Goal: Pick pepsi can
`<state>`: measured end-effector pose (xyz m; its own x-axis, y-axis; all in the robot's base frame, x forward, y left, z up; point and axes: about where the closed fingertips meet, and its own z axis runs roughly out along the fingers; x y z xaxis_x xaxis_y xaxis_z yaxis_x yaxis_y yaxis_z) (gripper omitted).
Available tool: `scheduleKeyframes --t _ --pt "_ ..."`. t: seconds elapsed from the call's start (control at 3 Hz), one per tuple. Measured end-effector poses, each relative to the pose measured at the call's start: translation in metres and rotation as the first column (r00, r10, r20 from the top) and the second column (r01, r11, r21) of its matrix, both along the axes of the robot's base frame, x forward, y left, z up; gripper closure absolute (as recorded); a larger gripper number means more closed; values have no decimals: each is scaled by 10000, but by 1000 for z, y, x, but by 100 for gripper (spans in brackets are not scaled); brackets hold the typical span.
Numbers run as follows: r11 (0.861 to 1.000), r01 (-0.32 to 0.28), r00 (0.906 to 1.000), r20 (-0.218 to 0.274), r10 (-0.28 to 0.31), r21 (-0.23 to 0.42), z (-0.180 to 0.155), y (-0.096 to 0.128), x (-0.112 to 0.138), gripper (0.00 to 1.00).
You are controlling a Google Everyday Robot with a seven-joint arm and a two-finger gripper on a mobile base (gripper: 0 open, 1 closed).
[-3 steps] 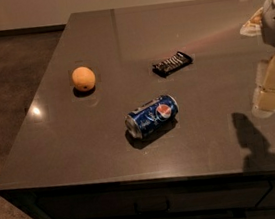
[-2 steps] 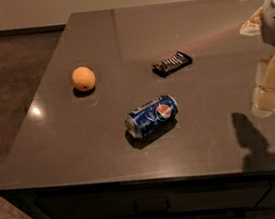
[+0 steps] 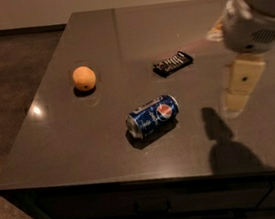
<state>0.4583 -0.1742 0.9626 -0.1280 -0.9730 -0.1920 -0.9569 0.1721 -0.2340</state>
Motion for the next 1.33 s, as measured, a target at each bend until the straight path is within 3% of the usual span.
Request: scheduleKeyframes --t 0.33,0.67,1.0,1.33 --pt "9953 -971 9952 -109 971 23 -21 38 17 0" --pt "9805 -1964 9801 -277 1966 108 -43 70 32 0" --pt "9614 -2731 9600 -544 2746 328 -64 92 38 0" --pt "9390 -3413 9337 -993 3439 421 -84 106 36 0"
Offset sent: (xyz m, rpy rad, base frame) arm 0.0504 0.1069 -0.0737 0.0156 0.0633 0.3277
